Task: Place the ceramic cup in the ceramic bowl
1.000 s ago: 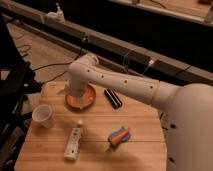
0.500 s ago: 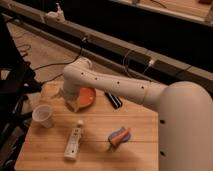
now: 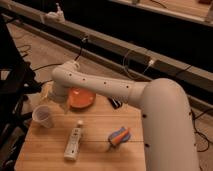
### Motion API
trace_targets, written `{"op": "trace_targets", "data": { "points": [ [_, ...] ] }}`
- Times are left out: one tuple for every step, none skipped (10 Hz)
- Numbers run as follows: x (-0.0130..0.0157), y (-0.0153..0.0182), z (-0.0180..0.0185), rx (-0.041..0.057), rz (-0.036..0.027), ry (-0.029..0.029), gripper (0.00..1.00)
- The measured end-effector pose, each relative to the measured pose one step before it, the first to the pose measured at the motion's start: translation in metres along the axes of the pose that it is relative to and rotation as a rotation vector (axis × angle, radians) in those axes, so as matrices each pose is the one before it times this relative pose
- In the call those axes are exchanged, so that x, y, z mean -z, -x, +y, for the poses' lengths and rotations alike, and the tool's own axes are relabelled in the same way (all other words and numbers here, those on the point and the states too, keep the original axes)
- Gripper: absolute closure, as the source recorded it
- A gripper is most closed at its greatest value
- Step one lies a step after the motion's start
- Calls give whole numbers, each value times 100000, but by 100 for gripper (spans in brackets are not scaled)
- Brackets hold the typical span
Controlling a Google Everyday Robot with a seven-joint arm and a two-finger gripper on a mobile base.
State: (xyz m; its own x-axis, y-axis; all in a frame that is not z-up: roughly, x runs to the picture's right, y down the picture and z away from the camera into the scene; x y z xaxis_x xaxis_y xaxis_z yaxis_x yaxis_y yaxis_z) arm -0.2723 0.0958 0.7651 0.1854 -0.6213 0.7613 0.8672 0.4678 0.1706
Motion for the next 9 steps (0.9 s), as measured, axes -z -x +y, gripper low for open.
{"op": "trace_targets", "data": {
  "points": [
    [-1214, 285, -364, 1209, -2559, 769, 20],
    [-1031, 138, -58, 108, -2269, 659, 20],
    [-860, -112, 243, -747, -1932, 609, 20],
    [-714, -195, 246, -1212, -1734, 152, 20],
    [-673, -136, 274, -1319, -1493, 4, 20],
    [-514, -279, 472, -1572, -1016, -130, 25],
    [-371, -395, 549, -2171, -105, 171, 34],
    [-172, -383, 442, -1821, 455, 141, 44],
    [93, -336, 250, -1125, 773, -153, 53]
  ]
}}
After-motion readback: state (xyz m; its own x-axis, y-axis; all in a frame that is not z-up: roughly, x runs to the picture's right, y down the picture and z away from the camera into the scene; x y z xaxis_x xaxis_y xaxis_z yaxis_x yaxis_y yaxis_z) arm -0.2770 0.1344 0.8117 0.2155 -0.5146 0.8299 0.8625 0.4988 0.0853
